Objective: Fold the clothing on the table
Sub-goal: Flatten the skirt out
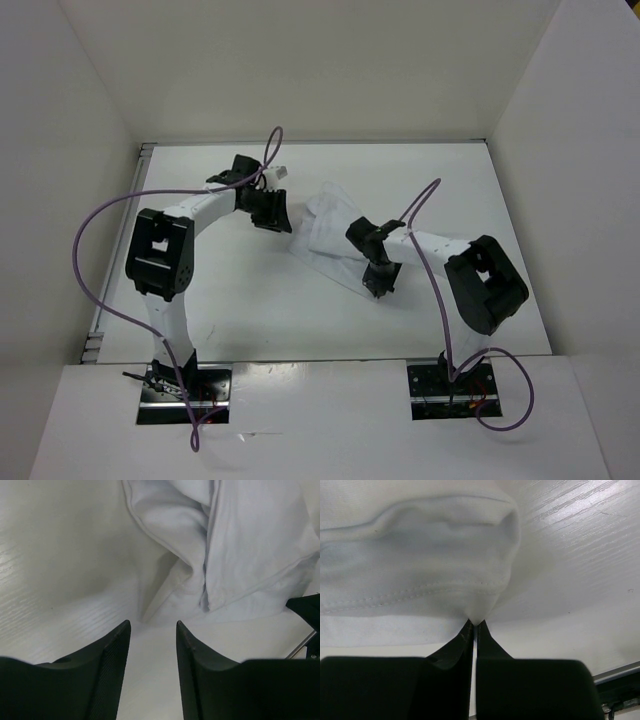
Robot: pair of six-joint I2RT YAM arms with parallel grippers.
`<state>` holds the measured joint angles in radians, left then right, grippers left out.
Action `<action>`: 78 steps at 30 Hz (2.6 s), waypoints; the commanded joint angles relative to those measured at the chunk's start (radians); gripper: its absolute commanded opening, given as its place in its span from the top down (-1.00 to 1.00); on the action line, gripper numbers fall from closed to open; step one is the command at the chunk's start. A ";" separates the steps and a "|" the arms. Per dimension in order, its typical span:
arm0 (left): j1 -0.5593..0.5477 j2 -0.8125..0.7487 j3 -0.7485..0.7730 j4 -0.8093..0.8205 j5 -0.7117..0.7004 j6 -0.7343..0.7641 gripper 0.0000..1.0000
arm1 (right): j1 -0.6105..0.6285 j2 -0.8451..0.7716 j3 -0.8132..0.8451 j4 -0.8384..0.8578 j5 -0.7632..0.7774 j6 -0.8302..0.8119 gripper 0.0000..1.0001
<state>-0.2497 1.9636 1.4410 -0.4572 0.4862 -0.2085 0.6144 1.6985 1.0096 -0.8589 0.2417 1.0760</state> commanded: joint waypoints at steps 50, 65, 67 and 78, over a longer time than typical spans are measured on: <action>0.099 -0.085 0.515 -0.024 0.402 -0.175 1.00 | -0.314 -0.123 0.837 -0.126 0.225 -0.465 1.00; 0.159 -0.131 0.507 0.017 0.492 -0.212 1.00 | -0.372 -0.189 0.834 0.009 0.106 -0.582 1.00; 0.150 -0.144 0.507 0.063 0.474 -0.224 1.00 | -0.372 -0.189 0.834 0.041 0.117 -0.582 1.00; 0.150 0.066 0.944 -0.106 0.454 -0.210 1.00 | -0.406 -0.097 1.029 0.043 0.056 -0.663 1.00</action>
<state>-0.1192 2.0090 2.2818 -0.5072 0.9463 -0.4469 0.2413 1.5970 1.9442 -0.8471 0.2680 0.4801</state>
